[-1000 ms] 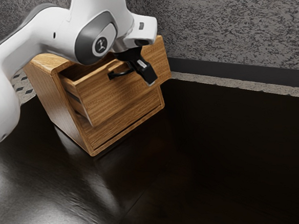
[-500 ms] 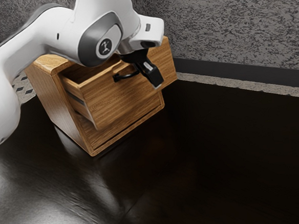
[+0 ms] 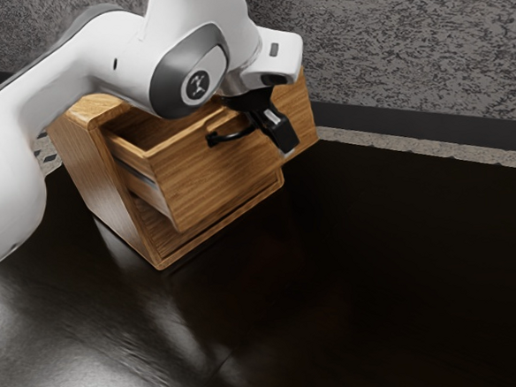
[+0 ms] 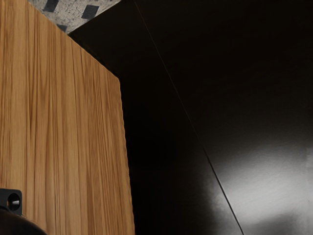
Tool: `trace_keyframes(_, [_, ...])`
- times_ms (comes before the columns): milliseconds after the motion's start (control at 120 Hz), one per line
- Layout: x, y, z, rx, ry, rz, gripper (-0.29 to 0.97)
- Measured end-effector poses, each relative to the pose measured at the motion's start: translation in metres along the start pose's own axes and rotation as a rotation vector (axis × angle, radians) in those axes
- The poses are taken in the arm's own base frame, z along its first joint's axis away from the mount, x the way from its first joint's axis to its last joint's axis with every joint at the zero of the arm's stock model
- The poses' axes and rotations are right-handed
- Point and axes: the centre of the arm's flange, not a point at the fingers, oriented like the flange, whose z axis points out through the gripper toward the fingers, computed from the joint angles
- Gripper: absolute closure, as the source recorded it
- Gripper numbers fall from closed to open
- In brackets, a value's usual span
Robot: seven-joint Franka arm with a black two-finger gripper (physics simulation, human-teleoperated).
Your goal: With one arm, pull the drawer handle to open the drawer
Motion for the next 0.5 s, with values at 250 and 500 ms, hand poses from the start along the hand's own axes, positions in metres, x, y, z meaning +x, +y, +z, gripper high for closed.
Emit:
trace_keyframes(250, [0.005, 0.03, -0.012, -0.004, 0.006, 0.039, 0.13])
trace_keyframes(500, [-0.005, 0.045, -0.02, -0.027, 0.001, 0.047, 0.07])
